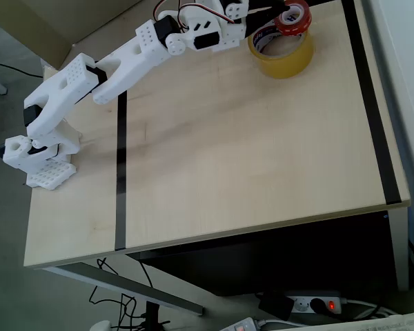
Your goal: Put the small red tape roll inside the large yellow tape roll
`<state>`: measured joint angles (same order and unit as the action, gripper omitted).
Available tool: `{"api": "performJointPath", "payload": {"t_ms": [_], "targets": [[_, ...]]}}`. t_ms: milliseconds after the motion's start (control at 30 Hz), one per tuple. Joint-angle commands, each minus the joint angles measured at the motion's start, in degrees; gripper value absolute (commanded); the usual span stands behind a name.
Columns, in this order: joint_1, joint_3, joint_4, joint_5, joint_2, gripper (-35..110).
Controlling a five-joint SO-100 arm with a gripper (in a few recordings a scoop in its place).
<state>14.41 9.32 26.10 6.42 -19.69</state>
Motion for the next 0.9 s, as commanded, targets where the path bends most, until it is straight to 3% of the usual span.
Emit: {"api": "performJointPath", "payload": {"t_ms": [0, 867], "targets": [[0.44, -4.39, -1.32, 0.53, -3.08, 0], [-0.44, -3.34, 0.53, 0.53, -1.23, 0]]}}
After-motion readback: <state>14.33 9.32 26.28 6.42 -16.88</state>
